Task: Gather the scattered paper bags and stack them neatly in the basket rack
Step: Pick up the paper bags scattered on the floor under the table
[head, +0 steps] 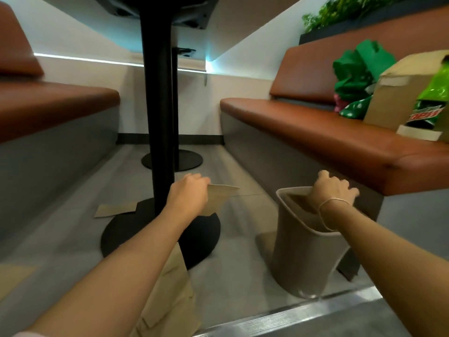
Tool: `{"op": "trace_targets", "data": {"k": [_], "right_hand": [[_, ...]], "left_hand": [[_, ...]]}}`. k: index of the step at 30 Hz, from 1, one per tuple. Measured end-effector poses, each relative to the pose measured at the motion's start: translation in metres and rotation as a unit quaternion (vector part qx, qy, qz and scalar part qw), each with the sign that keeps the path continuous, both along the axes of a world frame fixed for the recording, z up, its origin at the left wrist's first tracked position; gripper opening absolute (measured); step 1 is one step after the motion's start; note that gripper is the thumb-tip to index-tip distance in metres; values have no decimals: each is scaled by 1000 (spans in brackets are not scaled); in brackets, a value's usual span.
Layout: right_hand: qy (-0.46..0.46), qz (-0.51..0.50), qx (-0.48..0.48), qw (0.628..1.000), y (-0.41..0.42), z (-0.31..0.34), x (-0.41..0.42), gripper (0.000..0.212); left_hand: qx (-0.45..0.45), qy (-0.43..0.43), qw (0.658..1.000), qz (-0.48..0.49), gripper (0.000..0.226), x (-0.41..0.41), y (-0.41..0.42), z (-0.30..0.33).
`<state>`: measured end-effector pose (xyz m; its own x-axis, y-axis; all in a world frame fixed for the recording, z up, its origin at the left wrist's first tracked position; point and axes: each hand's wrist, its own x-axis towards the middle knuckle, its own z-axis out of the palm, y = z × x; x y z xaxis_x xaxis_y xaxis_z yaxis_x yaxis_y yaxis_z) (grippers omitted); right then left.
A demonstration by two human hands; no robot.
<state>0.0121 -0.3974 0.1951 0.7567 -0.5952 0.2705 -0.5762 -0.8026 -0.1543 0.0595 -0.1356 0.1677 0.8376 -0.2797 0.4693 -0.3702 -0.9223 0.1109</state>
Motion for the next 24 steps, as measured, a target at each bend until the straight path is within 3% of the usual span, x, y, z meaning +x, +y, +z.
{"op": "trace_targets", "data": {"k": [2,5,8,10,14,19,24], "right_hand": [[18,114,35,993,10,1,-3,52],[75,300,91,947,37,6,-6,71],[63,360,68,928,56,10,1,46],[25,349,40,936,58,13,4,25],[-93,285,14,954,42,23,2,28],[-197,176,-6,964,8,46,-6,40],[-180,75,-41,980,-18,54,-5,34]], "left_hand": [[-27,-6,1000,-14,28,-4,-12,4],[-80,-2,996,-31,29,-10,-29,8],[-150,14,986,-66,24,-12,-41,8],[-195,17,976,-94,21,-11,-46,8],[-250,24,963,-100,27,-8,-48,7],[-199,100,975,-21,27,1,-32,-7],[-151,166,974,8,18,-3,-9,-26]]}}
